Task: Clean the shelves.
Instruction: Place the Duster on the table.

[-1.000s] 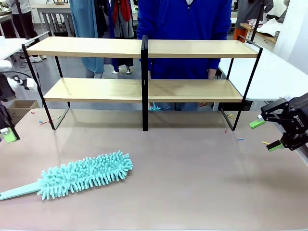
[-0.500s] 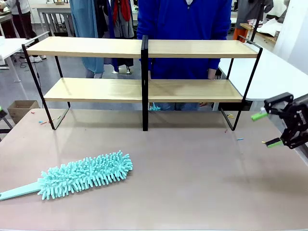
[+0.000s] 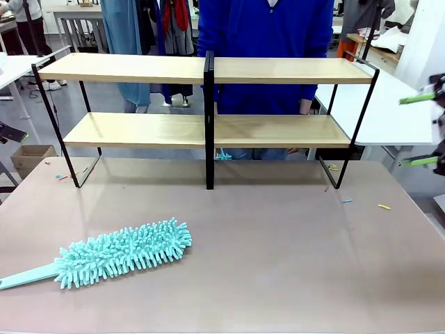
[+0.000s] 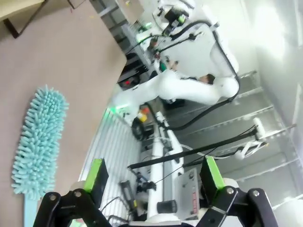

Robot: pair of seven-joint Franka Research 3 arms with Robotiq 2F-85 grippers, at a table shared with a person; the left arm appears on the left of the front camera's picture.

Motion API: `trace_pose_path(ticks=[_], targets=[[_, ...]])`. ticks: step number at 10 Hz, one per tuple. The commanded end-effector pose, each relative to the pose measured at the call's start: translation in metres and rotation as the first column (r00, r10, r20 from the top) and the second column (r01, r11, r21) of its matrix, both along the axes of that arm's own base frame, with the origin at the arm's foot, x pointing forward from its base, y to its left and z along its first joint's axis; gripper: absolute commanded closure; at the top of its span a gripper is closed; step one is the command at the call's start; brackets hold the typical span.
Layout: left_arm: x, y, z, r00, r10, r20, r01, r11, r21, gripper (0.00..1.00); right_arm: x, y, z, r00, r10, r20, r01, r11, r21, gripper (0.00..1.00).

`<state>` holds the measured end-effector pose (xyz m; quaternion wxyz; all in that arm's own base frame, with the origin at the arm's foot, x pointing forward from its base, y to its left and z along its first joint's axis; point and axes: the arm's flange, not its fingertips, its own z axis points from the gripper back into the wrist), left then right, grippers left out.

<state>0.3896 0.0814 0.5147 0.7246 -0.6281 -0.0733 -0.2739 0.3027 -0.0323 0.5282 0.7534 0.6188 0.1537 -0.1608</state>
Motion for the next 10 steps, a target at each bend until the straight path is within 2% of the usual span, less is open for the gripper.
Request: trace_pose_path(ticks=[1,2,10], targets=[[-0.001,0.006,0.010,0.992,0.051,-0.114,-0.059,0.996,-0.066,0.00,-0.008,-0.006,0.012,0.975,0.050,0.215,-0.048,0.999,-0.011,0.00],[0.000,0.000,0.000,1.000,0.000,0.000,0.000,1.000,0.000,0.00,0.000,0.000,0.000,1.000,0.000,0.000,0.000,1.000,0.000,0.00],[0.000,0.000,0.000,1.000,0.000,0.000,0.000,1.000,0.000,0.00,0.000,0.000,0.000,1.000,0.000,0.000,0.000,1.000,0.000,0.00]])
